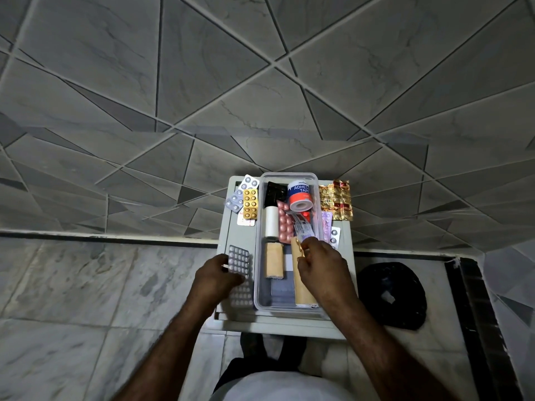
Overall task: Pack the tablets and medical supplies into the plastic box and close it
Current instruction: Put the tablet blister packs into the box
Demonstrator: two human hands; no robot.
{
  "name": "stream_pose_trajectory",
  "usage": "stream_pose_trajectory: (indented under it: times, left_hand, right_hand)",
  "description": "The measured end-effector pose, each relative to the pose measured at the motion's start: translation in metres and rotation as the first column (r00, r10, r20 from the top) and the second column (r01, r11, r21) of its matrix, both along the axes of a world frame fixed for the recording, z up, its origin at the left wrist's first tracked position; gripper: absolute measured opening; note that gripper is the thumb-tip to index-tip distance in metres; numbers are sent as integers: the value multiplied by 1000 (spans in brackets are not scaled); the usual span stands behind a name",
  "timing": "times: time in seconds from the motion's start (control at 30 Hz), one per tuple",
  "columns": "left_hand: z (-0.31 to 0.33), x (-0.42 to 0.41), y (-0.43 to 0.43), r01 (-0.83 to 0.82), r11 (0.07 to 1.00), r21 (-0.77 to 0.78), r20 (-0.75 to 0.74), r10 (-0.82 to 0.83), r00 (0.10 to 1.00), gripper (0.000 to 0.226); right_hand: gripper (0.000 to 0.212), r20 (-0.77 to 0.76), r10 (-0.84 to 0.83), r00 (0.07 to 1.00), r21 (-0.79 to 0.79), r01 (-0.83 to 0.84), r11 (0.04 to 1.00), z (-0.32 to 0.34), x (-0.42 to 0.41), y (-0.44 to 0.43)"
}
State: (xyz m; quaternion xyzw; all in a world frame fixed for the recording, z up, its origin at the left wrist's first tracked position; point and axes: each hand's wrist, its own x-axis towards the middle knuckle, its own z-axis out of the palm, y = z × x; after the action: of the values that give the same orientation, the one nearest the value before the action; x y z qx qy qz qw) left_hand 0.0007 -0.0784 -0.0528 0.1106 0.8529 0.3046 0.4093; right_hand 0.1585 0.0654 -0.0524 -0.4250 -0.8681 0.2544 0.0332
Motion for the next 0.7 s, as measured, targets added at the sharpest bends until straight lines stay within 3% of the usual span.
stream_pose_trajectory:
  times: [0.1,0.2,0.3,0.4,0.57,0.7]
  left_hand:
    - [26,-5,4,91,996,-16,-198,-92,976,34]
    - [51,-7,14,141,990,13,-281,-132,951,39]
    - [67,-7,25,181,983,21,-320,-164,933,37]
    - [78,-5,31,197,980,38,-299,-177,938,38]
    - [80,5,41,228,966,118,-179,-205,962,38]
    - [68,31,56,389,921,-28,-310,-378,872,48]
  right_hand:
    - [40,106,101,989,53,-107,993,-4,-2,-8]
    - [46,18,88,996,-81,-86,993,-6,-4,-8]
    - [40,-86,-76,993,-267,51,962,0,-2,-3]
    - [22,-207,-342,917,-514,196,835,7,4,5]
    - [10,-288,-485,826,-582,252,773,11,17,24]
    - [11,-286,-514,809,-581,280,764,10,25,28]
